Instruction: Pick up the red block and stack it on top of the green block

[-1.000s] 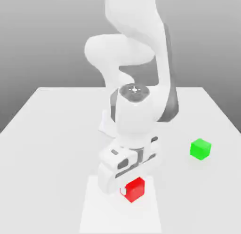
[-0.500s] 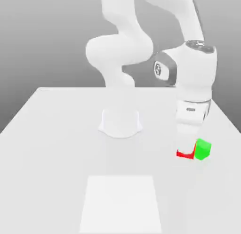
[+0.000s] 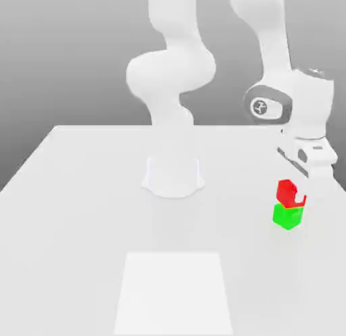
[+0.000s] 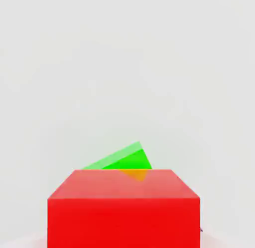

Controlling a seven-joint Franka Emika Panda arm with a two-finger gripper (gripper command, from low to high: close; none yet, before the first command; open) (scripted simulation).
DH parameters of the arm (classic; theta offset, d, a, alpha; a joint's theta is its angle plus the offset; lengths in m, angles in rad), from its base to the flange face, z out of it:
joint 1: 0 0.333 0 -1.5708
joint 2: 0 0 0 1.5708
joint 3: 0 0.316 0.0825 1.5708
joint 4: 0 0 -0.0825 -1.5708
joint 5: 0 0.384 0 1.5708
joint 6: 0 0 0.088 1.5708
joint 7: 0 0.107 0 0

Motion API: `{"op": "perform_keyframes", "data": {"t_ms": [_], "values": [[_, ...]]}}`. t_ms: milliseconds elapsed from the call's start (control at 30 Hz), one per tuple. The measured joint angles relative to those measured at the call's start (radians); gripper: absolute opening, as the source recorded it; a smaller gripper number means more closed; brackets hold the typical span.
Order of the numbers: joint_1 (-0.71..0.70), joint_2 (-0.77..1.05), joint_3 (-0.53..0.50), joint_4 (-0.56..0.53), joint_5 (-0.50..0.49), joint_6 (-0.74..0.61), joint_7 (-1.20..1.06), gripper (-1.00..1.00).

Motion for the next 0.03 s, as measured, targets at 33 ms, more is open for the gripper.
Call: {"op": "perform_keyframes", "data": {"t_ms": [33], "values": [[-0.004, 0.000, 0.000, 0.000, 0.000, 0.000, 0.000, 1.00]]}}
